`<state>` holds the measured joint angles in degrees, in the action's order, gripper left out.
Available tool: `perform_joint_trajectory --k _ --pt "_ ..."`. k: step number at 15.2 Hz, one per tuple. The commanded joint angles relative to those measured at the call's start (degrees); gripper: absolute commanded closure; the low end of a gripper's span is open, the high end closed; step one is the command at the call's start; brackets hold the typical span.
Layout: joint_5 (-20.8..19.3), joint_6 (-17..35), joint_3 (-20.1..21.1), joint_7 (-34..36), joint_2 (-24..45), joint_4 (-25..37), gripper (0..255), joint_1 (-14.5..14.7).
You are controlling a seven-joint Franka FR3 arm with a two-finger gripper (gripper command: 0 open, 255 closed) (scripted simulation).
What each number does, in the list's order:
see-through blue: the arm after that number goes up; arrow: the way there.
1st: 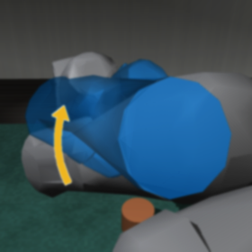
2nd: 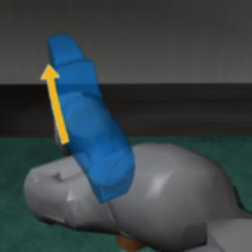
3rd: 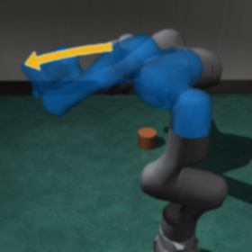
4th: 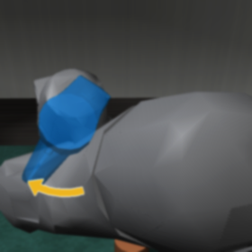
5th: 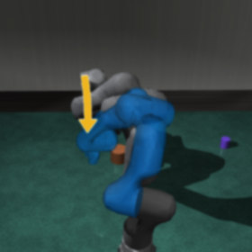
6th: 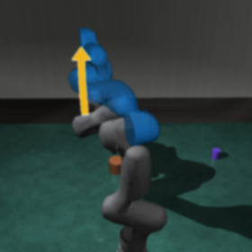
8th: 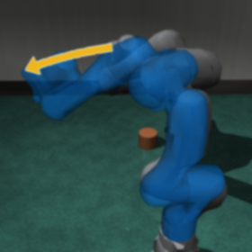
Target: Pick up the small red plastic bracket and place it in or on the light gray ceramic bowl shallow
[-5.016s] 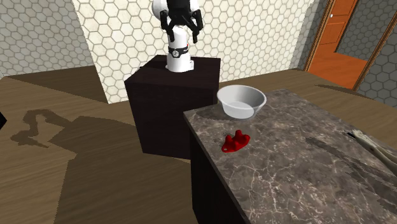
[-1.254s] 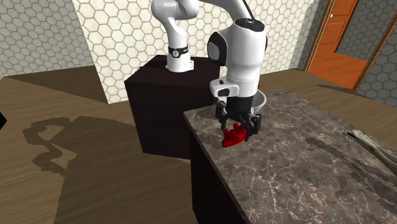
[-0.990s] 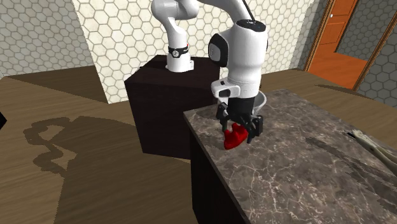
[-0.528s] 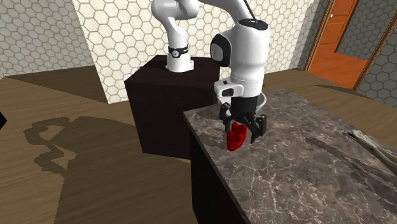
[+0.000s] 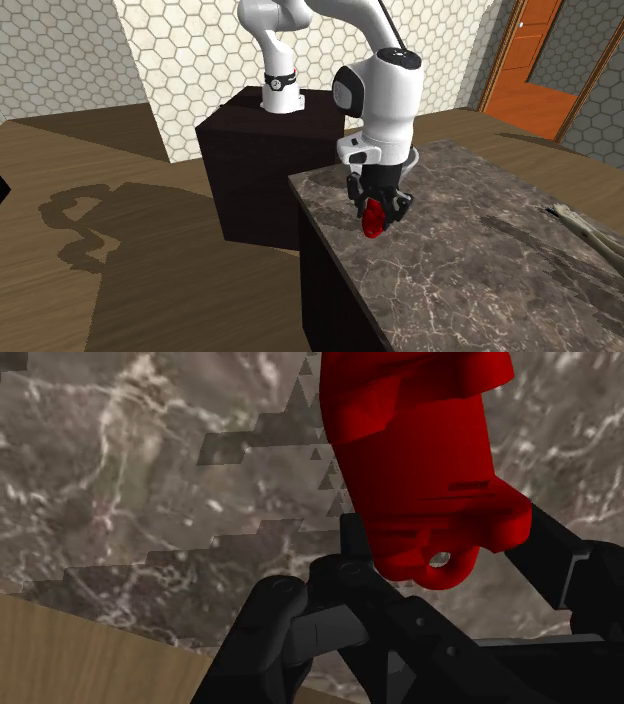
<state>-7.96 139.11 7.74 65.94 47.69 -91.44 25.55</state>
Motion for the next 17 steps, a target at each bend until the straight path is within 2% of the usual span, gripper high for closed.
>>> perform_joint_trajectory --k 1,4,17 --pt "0.0 0.0 -0.1 0.0 0.1 -0.2 255 -0.1" --pt "-0.1 0.8 -0.2 -0.6 0.3 -0.7 255 -0.7" --pt "0.9 -4.9 0.7 -1.1 -7.2 -2.6 255 -1.4"
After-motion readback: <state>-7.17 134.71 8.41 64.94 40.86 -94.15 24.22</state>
